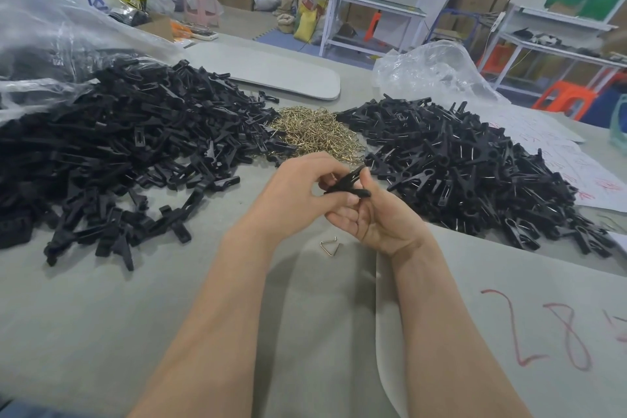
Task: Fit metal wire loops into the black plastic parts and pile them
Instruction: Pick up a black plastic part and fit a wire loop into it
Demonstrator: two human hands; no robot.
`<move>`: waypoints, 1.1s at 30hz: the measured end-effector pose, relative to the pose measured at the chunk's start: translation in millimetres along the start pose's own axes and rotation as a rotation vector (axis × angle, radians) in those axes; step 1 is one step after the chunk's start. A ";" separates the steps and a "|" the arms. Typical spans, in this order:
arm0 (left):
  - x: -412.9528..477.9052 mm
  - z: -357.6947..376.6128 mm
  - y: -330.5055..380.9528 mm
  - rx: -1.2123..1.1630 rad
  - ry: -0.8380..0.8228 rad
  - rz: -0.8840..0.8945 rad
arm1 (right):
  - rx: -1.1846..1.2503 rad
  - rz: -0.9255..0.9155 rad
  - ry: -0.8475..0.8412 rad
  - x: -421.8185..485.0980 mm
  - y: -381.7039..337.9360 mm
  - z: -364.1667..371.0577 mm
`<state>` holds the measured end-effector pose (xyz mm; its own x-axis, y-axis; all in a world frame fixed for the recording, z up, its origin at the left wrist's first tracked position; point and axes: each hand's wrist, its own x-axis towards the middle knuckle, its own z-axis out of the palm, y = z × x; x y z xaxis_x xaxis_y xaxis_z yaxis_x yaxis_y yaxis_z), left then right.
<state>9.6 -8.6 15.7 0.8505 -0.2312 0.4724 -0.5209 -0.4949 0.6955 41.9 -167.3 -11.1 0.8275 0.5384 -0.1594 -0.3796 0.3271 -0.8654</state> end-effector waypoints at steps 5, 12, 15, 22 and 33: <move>-0.1 -0.7 -0.5 -0.012 0.002 -0.003 | -0.006 0.002 -0.011 1.6 1.3 0.4; -0.9 -1.1 -0.2 -0.012 0.003 0.005 | 0.017 0.011 -0.001 2.2 2.3 2.5; -0.8 -2.1 -0.5 -0.004 0.003 0.002 | 0.019 0.000 -0.007 2.2 2.4 4.4; -1.2 0.2 3.6 -0.077 -0.022 -0.035 | -0.003 -0.010 -0.017 5.9 6.8 12.3; -3.4 -2.0 -3.4 -0.174 -0.028 -0.147 | 0.007 -0.019 0.006 9.1 11.3 15.8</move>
<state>8.4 -4.5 12.7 0.9186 -0.1920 0.3455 -0.3939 -0.3735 0.8399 38.6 -146.4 -14.8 0.8369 0.5275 -0.1461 -0.3670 0.3428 -0.8647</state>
